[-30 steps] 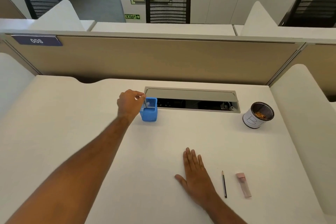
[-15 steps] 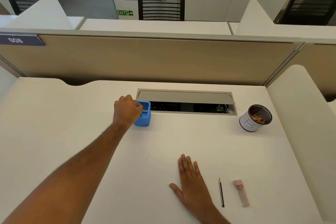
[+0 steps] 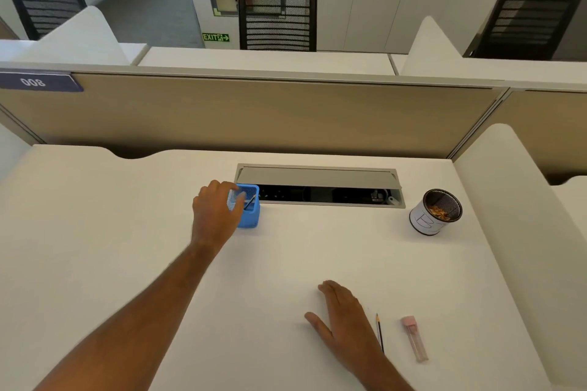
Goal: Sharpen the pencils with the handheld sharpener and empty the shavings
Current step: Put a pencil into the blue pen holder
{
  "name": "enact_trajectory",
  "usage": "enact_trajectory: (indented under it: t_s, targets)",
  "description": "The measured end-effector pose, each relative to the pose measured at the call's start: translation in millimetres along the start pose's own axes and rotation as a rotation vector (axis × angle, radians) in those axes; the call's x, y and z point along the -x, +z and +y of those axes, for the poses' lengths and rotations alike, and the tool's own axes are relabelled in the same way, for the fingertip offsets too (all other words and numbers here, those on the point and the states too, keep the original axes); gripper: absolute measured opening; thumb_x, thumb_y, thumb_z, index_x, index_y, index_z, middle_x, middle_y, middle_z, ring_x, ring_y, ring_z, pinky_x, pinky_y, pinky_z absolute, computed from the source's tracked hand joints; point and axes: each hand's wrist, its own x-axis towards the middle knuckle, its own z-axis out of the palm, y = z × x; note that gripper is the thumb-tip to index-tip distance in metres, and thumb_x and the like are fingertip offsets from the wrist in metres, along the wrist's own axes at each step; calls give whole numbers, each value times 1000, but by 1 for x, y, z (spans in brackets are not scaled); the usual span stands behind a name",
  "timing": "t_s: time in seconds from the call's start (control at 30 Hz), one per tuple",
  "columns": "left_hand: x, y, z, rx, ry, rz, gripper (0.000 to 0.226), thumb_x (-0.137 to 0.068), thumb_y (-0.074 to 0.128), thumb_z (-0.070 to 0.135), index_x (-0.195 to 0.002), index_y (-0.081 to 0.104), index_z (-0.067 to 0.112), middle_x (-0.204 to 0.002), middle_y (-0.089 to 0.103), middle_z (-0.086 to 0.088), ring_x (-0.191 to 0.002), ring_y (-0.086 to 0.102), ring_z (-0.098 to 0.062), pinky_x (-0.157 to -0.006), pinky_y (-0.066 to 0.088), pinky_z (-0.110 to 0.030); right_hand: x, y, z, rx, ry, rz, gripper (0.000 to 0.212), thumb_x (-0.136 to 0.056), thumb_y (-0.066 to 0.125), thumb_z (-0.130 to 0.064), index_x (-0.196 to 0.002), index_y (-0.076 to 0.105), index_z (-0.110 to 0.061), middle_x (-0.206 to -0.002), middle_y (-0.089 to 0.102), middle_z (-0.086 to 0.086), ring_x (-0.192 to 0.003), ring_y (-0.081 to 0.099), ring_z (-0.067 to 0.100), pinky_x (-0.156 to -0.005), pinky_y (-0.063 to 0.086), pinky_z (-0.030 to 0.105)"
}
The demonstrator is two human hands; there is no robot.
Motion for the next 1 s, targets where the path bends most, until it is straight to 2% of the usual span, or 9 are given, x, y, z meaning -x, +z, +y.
enact_trajectory:
  t_s: [0.07,0.2,0.33,0.53,0.63,0.7,0.8,0.9,1.0]
  targets:
    - [16,3,-4,55,-11,32,34,-99,83,23,-126,70,6,-112,73,-18,-100,68,-37,-84,56,-52,8,-8,10,11,23,72,46,-103,53,-57,-132,59,-22,-131,60,-8,-122,59,14,-98,48,26]
    - [56,10,-12,111,-7,47,33,-98,82,18,-125,66,7,-114,71,-13,-100,67,-36,-88,49,-46,27,-24,30,81,182,146,24,-101,69,-42,-102,62,-19,-91,66,-5,-87,69,20,-70,52,31]
    - [100,16,-16,108,-7,-18,44,-101,57,42,-127,66,7,-120,70,-11,-107,67,-37,-94,53,-53,40,-41,47,136,385,13,31,-108,44,-56,-99,40,-27,-78,60,-9,-78,58,18,-91,47,29]
    - [162,32,-7,86,105,-205,56,-100,44,55,-126,68,11,-128,71,-7,-121,69,-34,-104,52,-48,54,-38,55,159,428,-62,36,-106,42,-63,-107,45,-26,-106,68,-1,-122,68,20,-93,54,31]
    - [184,38,2,-7,247,-295,77,-111,27,66,-128,73,6,-130,75,-12,-123,74,-36,-112,51,-40,56,-28,58,207,389,-78,43,-108,41,-58,-123,57,-21,-119,75,0,-118,70,20,-100,51,30]
    - [194,39,11,-74,292,-383,91,-113,14,66,-127,76,1,-130,78,-17,-122,77,-40,-119,35,-32,55,-26,60,226,433,-109,35,-104,56,-51,-113,64,-18,-100,77,1,-94,75,19,-92,56,30]
    - [205,43,20,-104,307,-426,96,-113,7,64,-136,74,-1,-141,75,-21,-132,73,-43,-126,11,-27,53,-33,57,247,369,-2,39,-61,102,-32,-70,70,-13,-50,63,1,-44,66,14,-48,56,23]
    - [210,54,20,-96,321,-448,104,-107,0,71,-155,58,0,-164,56,-18,-155,51,-43,-129,-4,-28,52,-32,56,113,456,-38,20,-103,55,-35,-101,64,-17,-88,70,3,-87,73,25,-67,52,28]
    - [206,68,16,-105,335,-441,97,-104,7,72,-171,30,5,-182,24,-12,-170,20,-36,-131,-15,-28,51,-33,57,-21,505,-49,26,-103,47,-35,-79,46,-26,-69,57,-8,-87,64,19,-67,48,33]
